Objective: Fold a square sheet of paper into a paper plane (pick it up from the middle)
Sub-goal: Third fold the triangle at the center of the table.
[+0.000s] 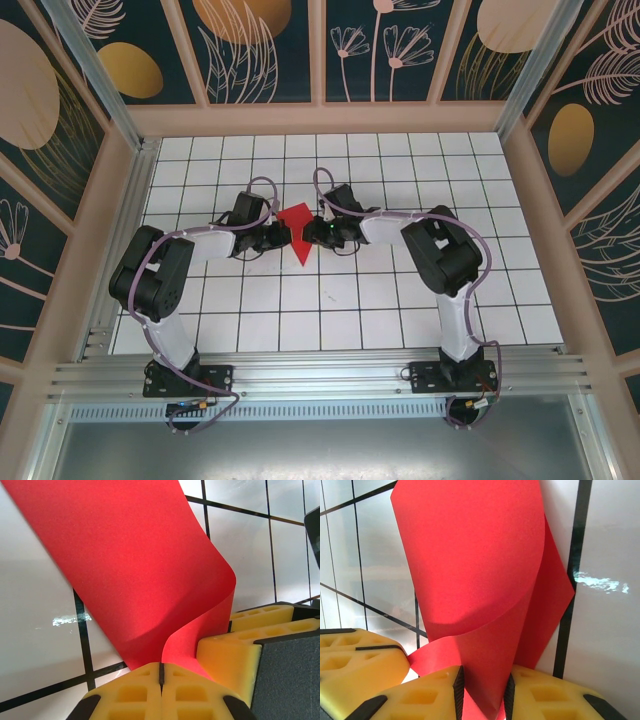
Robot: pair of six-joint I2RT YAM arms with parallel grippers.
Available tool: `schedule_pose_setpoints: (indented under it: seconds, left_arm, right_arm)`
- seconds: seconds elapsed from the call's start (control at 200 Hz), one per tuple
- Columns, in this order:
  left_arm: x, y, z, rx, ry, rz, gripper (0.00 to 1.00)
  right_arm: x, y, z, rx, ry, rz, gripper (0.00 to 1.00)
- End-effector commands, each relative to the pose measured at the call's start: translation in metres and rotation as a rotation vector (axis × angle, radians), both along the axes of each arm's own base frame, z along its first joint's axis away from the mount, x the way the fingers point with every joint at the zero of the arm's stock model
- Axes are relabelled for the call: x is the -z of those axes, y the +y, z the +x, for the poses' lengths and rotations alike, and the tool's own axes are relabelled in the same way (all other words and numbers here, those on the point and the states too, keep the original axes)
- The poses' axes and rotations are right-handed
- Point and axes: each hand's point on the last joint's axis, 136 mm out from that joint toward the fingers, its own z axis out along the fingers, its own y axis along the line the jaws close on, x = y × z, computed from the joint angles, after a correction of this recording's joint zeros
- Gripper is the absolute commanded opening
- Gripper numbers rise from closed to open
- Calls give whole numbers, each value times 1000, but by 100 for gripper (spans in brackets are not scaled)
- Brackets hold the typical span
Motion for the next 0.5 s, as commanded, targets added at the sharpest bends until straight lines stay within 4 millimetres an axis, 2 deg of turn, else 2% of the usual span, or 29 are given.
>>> schedule_pose_setpoints:
  seconds: [0.0,0.15,0.49]
  left_arm:
    - [-4,3,8,-6,-26,13,0]
    - [-3,6,14,-19,-36,39,0]
    - [2,5,20,-24,-29,57,0]
  right_arm:
    - [25,-12,-3,-12,17,-99,31]
    - [35,-22,-6,-21,20,-156,32]
    - [39,-24,-8,-30,22,-176,32]
